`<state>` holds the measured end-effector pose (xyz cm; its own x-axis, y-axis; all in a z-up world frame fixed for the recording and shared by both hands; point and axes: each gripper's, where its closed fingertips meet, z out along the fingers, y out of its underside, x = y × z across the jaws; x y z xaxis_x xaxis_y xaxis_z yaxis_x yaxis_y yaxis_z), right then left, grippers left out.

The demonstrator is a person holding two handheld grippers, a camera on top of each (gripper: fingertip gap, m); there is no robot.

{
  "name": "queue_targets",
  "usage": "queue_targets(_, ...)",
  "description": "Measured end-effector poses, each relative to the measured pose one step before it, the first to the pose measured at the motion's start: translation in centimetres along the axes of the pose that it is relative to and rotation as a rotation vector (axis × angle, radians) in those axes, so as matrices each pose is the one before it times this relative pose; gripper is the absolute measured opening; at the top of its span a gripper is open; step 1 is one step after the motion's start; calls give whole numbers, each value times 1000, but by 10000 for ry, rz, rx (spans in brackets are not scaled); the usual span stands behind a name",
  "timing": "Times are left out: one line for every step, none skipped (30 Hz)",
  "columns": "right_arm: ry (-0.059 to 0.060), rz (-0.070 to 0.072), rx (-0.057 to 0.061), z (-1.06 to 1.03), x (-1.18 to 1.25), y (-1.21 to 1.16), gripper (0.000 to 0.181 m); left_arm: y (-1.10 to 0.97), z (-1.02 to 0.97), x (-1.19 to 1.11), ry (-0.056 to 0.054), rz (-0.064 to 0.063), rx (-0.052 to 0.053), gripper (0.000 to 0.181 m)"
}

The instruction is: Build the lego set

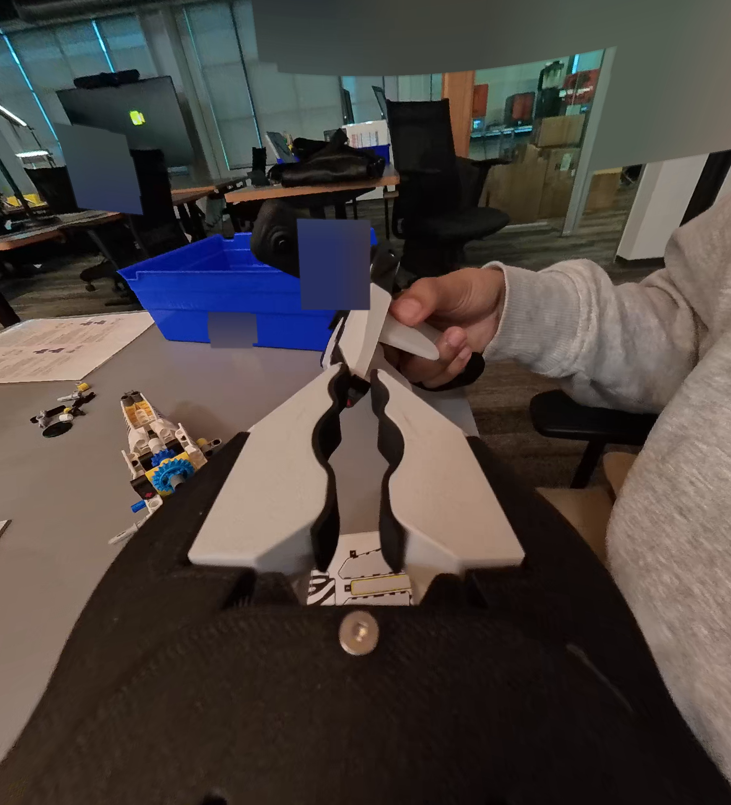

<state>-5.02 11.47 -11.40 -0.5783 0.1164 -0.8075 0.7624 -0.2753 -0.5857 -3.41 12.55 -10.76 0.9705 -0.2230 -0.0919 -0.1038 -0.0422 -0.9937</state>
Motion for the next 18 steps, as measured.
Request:
queue_targets(-42, -40, 86, -47, -110, -76, 2, -114, -91, 81, 56, -70, 91, 15)
queue_targets(-79, -32, 110, -109, -172, -132, 2, -156, -123, -6, 20, -108, 111, 23)
queue_targets(-114, -9, 117, -143, -227, -150, 2, -163, -176, -92, -10, -151, 134, 29)
queue_targets(-167, 24, 115, -151, -289, -151, 2, -158, -193, -70, 18, -132, 141, 33)
queue_targets(-218, 69, 95, -119, -327, -92, 2, -59, -156, -94, -32, -44, 83, 33)
queue_targets(-240, 123, 55, -52, -310, 3, 1, -9, -104, -109, -93, 73, 33, 32)
queue_targets(-254, 179, -6, 25, -244, 137, 1, -3, -33, 26, -54, 132, 9, 28)
queue_targets(-262, 223, -60, 112, -197, 254, 1, 39, 58, 168, 21, 122, -46, 26)
queue_targets(-262, 231, -76, 172, -154, 311, 2, 94, 112, 172, 26, 98, -94, 24)
queue_targets(-251, 204, -45, 201, -124, 250, 2, 112, 121, 150, 12, 99, -95, 20)
queue_targets(-206, 156, 28, 178, -78, 108, 2, 101, 89, 200, 39, 113, -76, 17)
queue_targets(-134, 115, 59, 112, 5, 43, 2, 21, 23, 245, 75, 123, -26, 11)
queue_targets(-89, 90, 60, 57, 38, -6, 2, -99, -40, 228, 64, 109, 62, 5)
queue_targets(-89, 73, 64, 1, 15, -50, 2, -117, -37, 62, -19, 48, 67, 4)
queue_targets(-57, 46, 36, -18, 24, -23, 2, -55, -46, 19, 3, 2, 32, 4)
queue_targets(-15, 34, 33, -12, 67, -33, 2, -74, -38, 21, 31, -40, 37, 4)
queue_targets(-21, 58, 25, 1, 71, 2, 2, -105, -49, 19, 42, -62, 62, 5)
queue_targets(-50, 86, 3, 17, 40, 46, 2, -133, -35, 32, 34, -52, 85, 6)
